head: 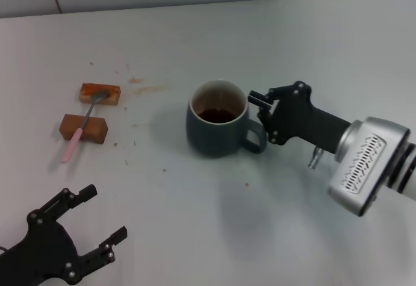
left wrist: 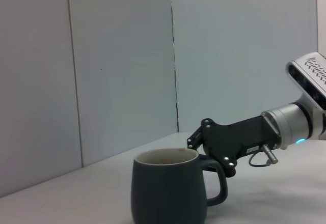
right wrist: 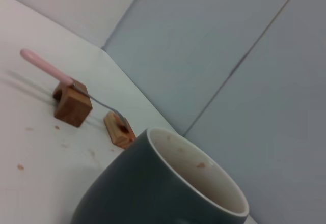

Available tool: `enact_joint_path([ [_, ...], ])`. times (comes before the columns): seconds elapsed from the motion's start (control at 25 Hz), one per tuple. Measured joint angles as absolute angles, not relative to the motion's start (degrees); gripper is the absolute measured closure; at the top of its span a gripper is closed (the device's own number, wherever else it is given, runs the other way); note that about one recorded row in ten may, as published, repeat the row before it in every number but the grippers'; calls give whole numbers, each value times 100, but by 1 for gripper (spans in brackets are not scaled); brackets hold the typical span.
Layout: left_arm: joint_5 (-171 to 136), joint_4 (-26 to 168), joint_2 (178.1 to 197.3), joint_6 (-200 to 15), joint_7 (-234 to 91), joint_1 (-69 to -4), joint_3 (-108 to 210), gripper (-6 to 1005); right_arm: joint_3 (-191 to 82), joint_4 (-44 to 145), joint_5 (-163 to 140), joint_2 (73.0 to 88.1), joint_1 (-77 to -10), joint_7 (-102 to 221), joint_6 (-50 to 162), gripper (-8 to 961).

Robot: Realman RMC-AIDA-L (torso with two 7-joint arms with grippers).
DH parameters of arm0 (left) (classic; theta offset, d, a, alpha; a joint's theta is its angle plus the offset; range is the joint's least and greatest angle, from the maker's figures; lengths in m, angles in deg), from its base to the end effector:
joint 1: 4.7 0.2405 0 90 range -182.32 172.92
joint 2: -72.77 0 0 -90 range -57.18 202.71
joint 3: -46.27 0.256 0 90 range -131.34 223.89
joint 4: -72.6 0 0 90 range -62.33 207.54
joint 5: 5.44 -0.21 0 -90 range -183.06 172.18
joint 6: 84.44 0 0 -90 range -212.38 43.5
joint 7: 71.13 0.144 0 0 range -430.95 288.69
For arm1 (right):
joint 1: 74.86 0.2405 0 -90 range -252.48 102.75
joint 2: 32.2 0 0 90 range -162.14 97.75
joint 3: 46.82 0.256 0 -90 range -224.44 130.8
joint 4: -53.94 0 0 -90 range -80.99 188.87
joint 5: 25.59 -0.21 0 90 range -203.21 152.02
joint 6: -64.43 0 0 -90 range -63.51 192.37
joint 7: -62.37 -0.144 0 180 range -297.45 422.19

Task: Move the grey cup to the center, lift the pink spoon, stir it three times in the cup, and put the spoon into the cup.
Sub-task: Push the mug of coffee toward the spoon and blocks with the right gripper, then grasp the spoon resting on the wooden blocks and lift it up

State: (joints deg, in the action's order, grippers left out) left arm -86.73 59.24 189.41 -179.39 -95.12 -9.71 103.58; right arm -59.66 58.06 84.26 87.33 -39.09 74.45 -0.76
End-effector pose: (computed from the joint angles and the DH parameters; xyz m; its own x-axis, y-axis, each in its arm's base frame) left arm -0.3459 0.1636 -0.0327 0.7814 -0.0013 0.6240 0.3718 -0.8021 -0.4672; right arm 0.2713 0.3258 -0.0949 0.9201 0.3589 -0.1570 0.1274 -0.6533 -0.7463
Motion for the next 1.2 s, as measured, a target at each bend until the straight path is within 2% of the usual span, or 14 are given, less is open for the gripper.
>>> enact_joint_path([
  [0.88, -8682, 5925, 18969, -17987, -9479, -964, 10349, 183, -5957, 6435, 8412, 8743, -3147, 7451, 373, 925],
  [1.0, -8680, 5924, 18971, -17996, -9477, -963, 10349, 183, -5847, 6386, 8383, 8735, -3279, 7452, 236, 925],
  [1.2, -8675, 5924, 18987, -18013, -9470, -963, 10349, 183, -5203, 6066, 8377, 8705, -3956, 7454, -771, 925],
])
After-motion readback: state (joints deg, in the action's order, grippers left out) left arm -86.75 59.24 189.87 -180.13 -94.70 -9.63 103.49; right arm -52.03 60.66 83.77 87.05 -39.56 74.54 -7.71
